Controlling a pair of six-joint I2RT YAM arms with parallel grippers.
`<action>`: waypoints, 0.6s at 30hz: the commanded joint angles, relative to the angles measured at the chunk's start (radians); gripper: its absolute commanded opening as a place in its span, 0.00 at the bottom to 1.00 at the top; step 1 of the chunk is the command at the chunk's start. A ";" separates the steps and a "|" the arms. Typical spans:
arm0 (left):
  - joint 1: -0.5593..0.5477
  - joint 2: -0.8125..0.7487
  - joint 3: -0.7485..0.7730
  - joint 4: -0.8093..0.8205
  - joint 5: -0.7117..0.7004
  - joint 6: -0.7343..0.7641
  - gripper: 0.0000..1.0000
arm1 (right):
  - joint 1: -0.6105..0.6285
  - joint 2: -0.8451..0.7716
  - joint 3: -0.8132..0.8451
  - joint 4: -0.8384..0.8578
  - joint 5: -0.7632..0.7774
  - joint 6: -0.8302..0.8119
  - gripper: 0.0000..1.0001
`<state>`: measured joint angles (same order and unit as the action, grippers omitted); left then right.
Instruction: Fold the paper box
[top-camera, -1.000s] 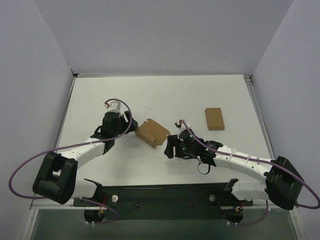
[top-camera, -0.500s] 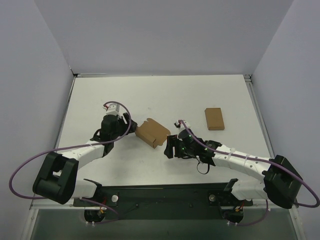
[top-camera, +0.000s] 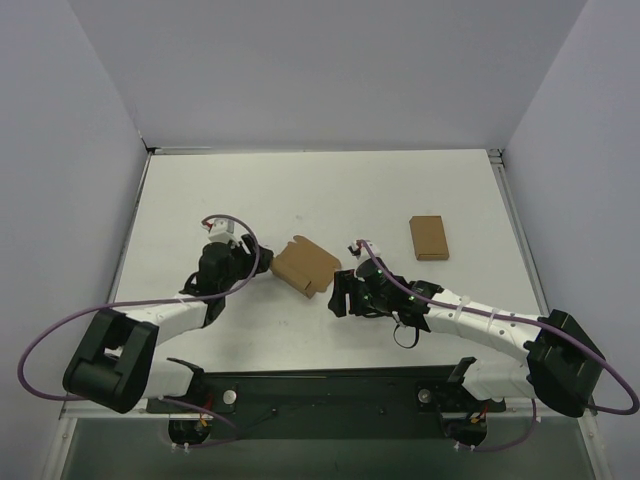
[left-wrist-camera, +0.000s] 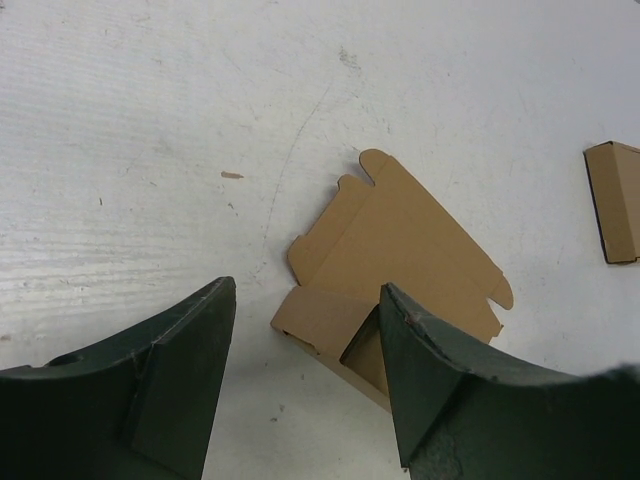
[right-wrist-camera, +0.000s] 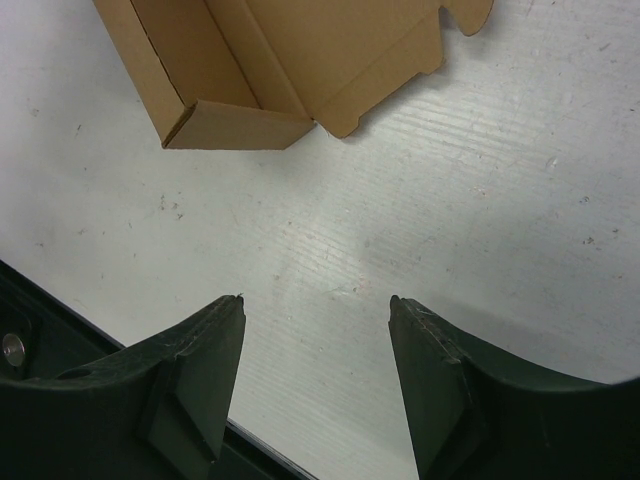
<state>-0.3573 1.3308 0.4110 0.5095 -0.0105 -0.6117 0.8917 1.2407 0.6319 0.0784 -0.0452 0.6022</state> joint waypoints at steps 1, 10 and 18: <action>-0.020 -0.044 -0.110 -0.060 0.010 -0.009 0.67 | 0.006 -0.003 0.035 0.000 0.015 -0.002 0.60; -0.048 -0.240 -0.280 -0.083 0.000 -0.111 0.67 | 0.007 -0.014 0.032 0.004 0.015 0.001 0.60; -0.058 -0.338 -0.215 -0.172 0.033 -0.088 0.69 | 0.007 -0.075 0.025 -0.003 0.021 0.013 0.60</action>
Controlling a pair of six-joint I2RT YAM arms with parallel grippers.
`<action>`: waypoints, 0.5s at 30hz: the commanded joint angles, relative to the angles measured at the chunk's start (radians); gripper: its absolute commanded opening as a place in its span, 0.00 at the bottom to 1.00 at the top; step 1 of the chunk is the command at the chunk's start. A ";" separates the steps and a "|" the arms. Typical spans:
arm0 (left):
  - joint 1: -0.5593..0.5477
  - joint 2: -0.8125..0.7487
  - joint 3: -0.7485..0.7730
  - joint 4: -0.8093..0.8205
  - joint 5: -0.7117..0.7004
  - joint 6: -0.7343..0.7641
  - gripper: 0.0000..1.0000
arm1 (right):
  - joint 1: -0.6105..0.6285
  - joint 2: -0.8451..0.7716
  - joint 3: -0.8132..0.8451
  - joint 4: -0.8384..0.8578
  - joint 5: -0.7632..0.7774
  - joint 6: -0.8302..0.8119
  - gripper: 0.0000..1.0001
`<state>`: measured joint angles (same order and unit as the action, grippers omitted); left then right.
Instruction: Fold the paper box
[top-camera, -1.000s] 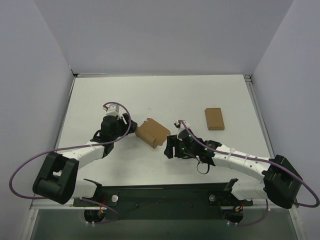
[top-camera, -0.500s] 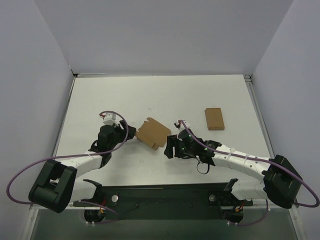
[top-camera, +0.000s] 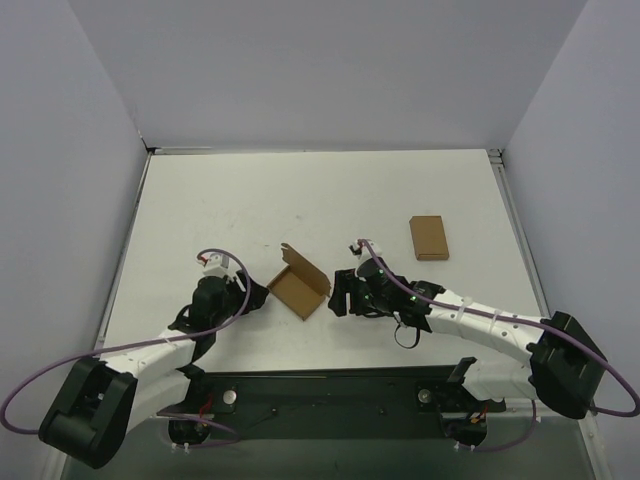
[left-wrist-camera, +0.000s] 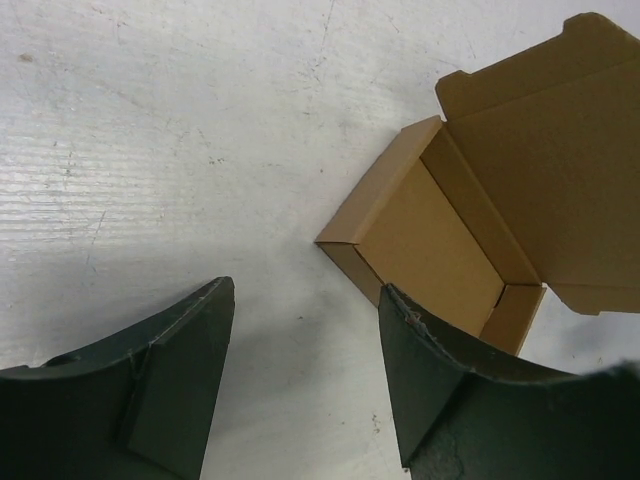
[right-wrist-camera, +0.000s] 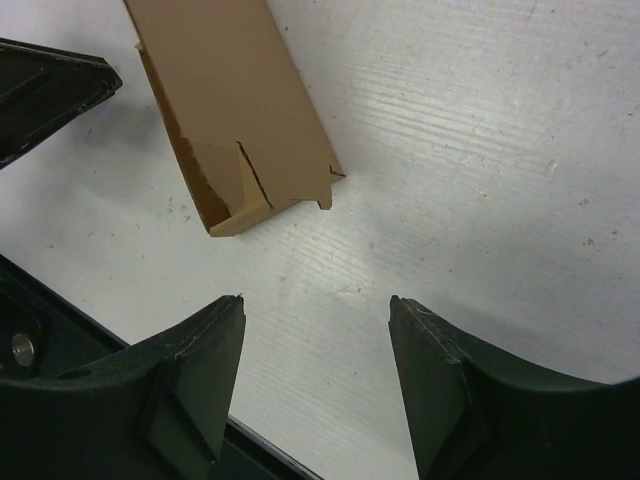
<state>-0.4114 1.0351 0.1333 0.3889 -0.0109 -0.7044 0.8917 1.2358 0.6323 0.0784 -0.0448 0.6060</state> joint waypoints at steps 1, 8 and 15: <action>-0.004 -0.052 0.069 -0.058 0.040 0.006 0.70 | 0.007 -0.084 0.026 -0.014 0.023 0.008 0.60; 0.009 -0.031 0.178 -0.010 0.142 0.106 0.75 | -0.007 -0.127 0.015 -0.031 0.042 0.014 0.60; 0.075 0.172 0.296 0.195 0.366 0.296 0.86 | -0.039 -0.032 0.070 0.021 0.026 -0.028 0.59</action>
<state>-0.3767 1.1122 0.3580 0.4217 0.1837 -0.5297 0.8749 1.1568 0.6376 0.0635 -0.0292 0.6022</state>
